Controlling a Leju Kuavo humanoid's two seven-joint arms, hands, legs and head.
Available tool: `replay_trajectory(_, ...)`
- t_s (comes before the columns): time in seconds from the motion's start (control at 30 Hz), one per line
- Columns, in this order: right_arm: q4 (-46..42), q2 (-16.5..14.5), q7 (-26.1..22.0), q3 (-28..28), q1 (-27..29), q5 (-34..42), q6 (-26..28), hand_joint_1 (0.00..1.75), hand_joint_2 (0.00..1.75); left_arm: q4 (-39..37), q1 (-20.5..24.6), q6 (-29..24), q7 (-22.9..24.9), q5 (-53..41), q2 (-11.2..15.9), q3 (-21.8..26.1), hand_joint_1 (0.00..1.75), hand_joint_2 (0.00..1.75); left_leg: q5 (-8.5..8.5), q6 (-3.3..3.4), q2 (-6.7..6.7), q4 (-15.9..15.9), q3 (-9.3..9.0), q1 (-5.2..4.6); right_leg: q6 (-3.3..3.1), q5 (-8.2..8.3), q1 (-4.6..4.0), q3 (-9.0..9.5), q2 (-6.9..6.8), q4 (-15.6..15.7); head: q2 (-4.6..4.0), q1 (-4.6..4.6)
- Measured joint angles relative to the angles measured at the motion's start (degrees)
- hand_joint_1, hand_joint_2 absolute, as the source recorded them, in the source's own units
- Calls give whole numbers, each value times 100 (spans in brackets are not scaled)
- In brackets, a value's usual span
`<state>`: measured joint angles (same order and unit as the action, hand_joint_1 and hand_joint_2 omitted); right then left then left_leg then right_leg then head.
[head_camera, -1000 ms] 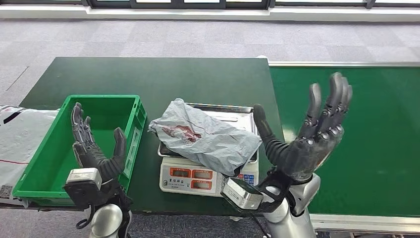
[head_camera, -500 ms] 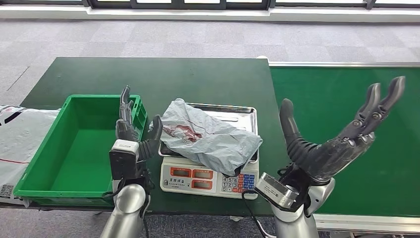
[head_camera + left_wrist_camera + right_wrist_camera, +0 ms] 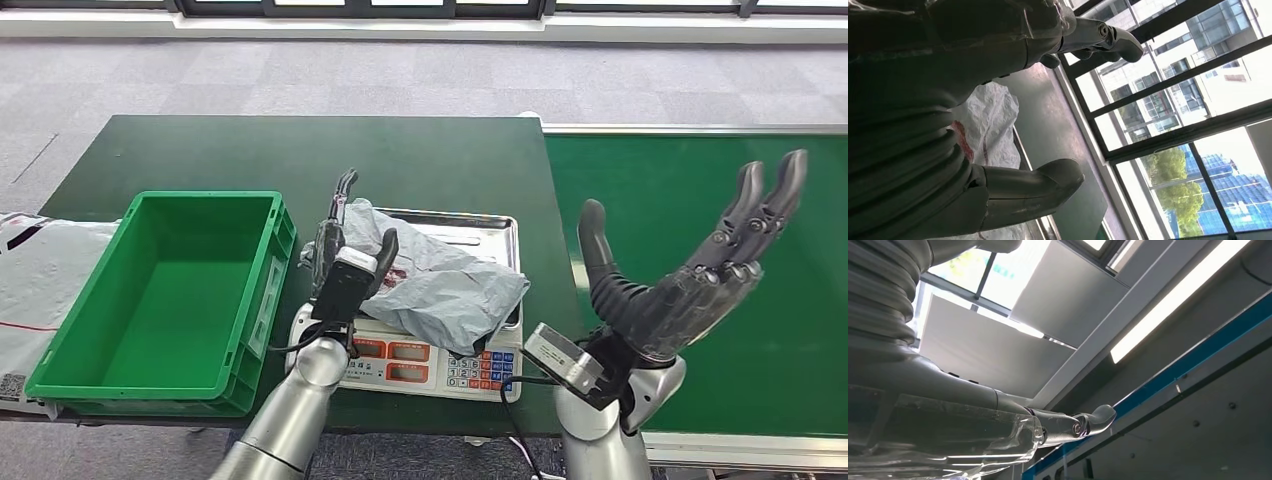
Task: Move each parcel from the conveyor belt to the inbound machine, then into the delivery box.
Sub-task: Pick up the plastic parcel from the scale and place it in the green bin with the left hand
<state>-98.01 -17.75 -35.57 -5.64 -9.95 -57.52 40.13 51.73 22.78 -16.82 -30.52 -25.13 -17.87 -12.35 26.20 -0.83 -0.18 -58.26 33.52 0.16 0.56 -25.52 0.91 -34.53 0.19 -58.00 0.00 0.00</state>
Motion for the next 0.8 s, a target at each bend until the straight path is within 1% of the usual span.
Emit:
replay_trajectory(0.17,51,0,42,66,0,-44,0,0,175,-254,105,-1,60,-110,-34,-12,0,175,0,0,0,0,2,0,0,0,-1,-1,0,0,0,0)
replay_trajectory(0.3,59,-1,129,124,2,-114,0,0,175,-549,229,-3,397,-608,-28,-67,0,175,0,0,0,0,3,0,0,0,0,-1,-1,0,0,0)
replay_trajectory(0.4,59,-2,157,205,8,-130,0,0,175,-820,325,-32,539,-901,-1,-85,0,175,0,0,0,0,3,0,0,0,0,-1,0,0,0,0)
replay_trajectory(0.53,59,-2,169,272,15,-134,0,0,175,-1101,414,-73,592,-1026,24,-87,0,175,0,0,0,0,3,0,0,0,0,-1,0,0,0,0)
replay_trajectory(0.8,59,-4,171,341,25,-138,0,0,175,-1310,467,-79,599,-1034,41,-87,0,175,0,0,0,1,4,0,0,0,-1,-2,0,0,0,0)
